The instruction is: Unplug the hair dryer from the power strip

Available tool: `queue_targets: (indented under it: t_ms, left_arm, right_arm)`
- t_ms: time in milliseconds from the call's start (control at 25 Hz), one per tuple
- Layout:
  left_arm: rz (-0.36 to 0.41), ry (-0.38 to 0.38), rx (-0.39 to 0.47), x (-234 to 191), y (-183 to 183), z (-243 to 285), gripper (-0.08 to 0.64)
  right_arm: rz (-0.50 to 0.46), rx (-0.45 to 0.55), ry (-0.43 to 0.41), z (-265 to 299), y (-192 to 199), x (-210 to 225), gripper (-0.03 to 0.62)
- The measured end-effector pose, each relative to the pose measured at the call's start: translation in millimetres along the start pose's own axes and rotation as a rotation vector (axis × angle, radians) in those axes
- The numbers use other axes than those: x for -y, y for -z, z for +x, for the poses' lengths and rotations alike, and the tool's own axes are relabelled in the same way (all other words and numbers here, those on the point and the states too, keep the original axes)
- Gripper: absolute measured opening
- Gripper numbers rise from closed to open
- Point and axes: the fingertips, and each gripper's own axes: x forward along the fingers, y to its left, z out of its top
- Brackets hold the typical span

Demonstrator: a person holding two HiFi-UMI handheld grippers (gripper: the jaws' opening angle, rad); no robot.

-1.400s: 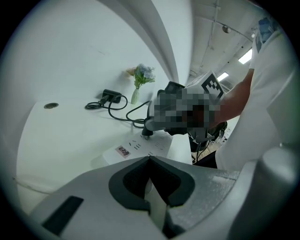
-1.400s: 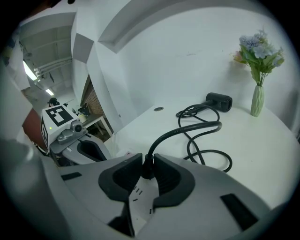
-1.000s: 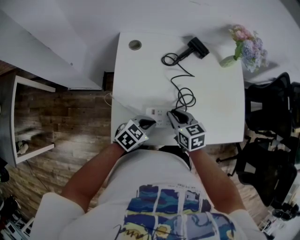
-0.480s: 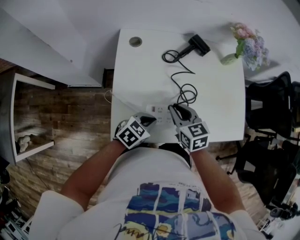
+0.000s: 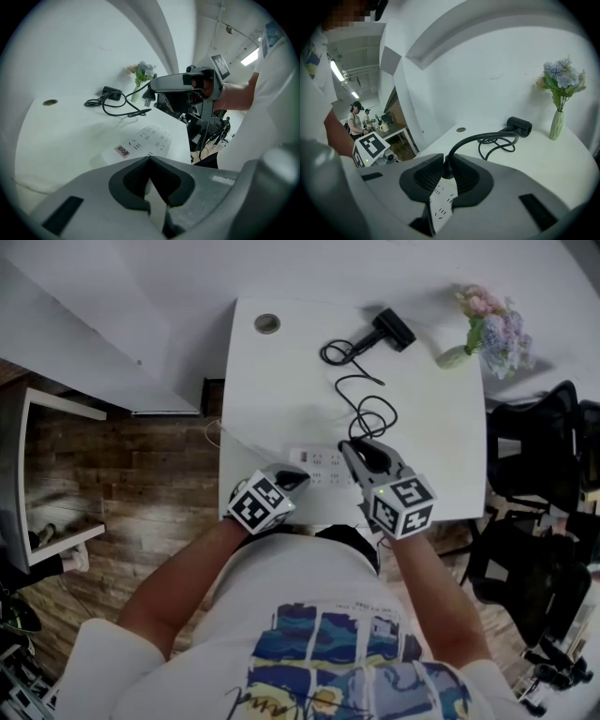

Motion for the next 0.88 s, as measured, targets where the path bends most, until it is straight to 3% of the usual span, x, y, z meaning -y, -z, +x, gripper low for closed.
queue_targets:
  t_ms: [880]
  left_arm:
    - [0.007, 0.011, 0.018, 1.9, -2.1, 2.1, 0.000]
  right_arm:
    - [0.034, 0.045, -0.014, -22.0, -10.1, -0.1, 0.060]
